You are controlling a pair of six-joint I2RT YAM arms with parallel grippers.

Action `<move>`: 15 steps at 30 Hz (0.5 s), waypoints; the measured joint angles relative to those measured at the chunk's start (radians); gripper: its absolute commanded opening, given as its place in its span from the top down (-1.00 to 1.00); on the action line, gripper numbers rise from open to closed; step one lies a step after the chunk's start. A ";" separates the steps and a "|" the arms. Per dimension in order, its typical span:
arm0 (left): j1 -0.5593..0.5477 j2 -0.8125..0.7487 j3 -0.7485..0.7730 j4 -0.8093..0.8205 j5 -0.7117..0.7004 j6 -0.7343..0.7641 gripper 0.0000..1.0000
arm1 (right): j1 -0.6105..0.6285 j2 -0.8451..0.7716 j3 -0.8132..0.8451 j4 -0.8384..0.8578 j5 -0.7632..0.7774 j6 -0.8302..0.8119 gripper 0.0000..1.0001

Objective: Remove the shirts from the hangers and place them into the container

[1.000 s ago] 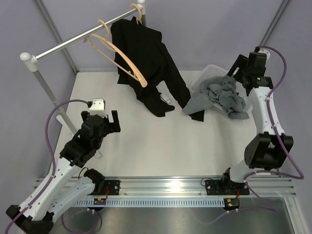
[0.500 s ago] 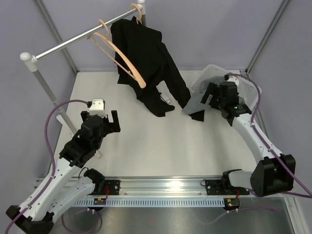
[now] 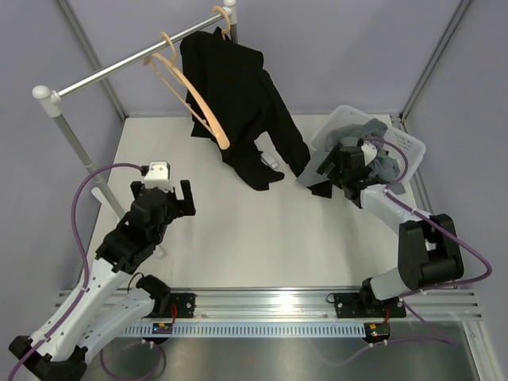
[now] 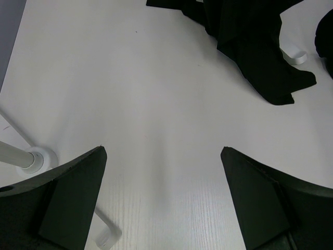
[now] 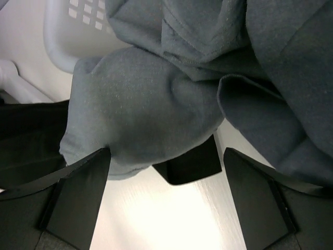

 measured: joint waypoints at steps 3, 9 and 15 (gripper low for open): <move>0.000 -0.001 0.000 0.000 0.000 0.000 -0.98 | 0.000 0.034 -0.001 0.053 0.019 0.014 -0.96; 0.000 -0.003 0.000 0.000 0.000 0.000 -0.98 | 0.000 0.080 -0.001 0.138 0.040 0.028 -0.74; 0.000 -0.003 0.000 0.000 0.000 0.000 -0.98 | -0.003 0.112 -0.018 0.202 0.044 0.038 -0.09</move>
